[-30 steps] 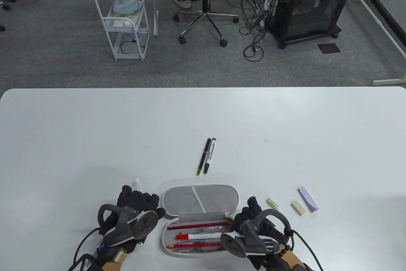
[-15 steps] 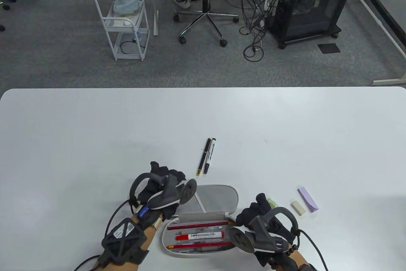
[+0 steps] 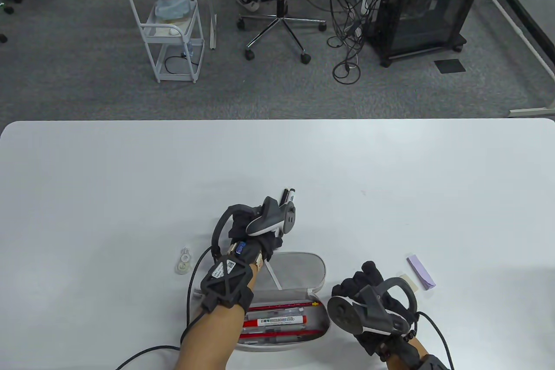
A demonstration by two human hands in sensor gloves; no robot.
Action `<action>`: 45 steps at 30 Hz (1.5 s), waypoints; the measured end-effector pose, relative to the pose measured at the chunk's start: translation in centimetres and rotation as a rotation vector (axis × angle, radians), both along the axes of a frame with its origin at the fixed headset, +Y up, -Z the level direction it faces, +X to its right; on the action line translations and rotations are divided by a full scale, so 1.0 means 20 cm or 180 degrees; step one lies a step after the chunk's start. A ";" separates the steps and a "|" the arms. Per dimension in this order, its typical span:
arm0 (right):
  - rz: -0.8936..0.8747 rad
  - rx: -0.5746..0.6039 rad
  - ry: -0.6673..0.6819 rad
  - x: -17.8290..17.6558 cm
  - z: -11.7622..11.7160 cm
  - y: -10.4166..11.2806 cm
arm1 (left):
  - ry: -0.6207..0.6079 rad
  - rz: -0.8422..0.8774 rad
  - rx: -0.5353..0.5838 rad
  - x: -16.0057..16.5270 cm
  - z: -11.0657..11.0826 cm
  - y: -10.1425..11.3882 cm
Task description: Pack double-layer zippered pencil case
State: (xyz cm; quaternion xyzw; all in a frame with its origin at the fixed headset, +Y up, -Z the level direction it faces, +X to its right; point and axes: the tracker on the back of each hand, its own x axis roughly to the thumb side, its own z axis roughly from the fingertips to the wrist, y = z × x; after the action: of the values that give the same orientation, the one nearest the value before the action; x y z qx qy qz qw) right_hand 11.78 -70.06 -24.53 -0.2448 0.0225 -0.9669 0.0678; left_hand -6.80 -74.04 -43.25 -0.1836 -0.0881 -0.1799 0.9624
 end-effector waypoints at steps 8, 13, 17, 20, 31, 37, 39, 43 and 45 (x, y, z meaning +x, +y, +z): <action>0.0058 -0.0102 -0.0047 0.01 -0.02 -0.03 | 0.0140 -0.0254 -0.0017 -0.01 -0.07 -0.02; 0.0064 -0.0141 -0.0059 0.01 -0.03 -0.03 | 0.0336 -0.0094 -0.0044 -0.01 -0.13 -0.02; 0.0081 -0.0189 -0.0070 0.01 -0.04 -0.05 | 0.0314 -0.0188 0.0019 0.02 -0.16 -0.02; 0.0089 -0.0211 -0.0086 0.02 -0.05 -0.05 | 0.0413 -0.0070 -0.0045 0.02 -0.18 -0.03; 0.0121 -0.0256 -0.0146 0.02 -0.06 -0.06 | 0.0237 0.0671 0.0692 -0.07 -0.08 0.13; 0.0112 -0.0242 -0.0412 0.08 -0.11 -0.07 | -0.0737 0.1117 0.1216 -0.14 0.23 0.37; 0.0080 -0.0223 -0.0519 0.11 -0.12 -0.07 | -0.1089 0.1092 0.1346 -0.17 0.38 0.41; 0.0040 -0.0193 -0.0681 0.15 -0.15 -0.08 | -0.1657 0.0913 0.1403 -0.24 0.73 0.37; 0.0029 -0.0187 -0.0730 0.16 -0.16 -0.08 | -0.1789 0.0842 0.1370 -0.28 0.85 0.32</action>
State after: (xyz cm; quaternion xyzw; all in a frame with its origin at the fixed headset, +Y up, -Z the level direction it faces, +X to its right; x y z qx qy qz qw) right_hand 15.01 -71.71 -27.71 -0.1346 -0.0147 -0.9885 0.0671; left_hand -12.44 -67.65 -26.28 0.0924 -0.3319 -0.1118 0.9321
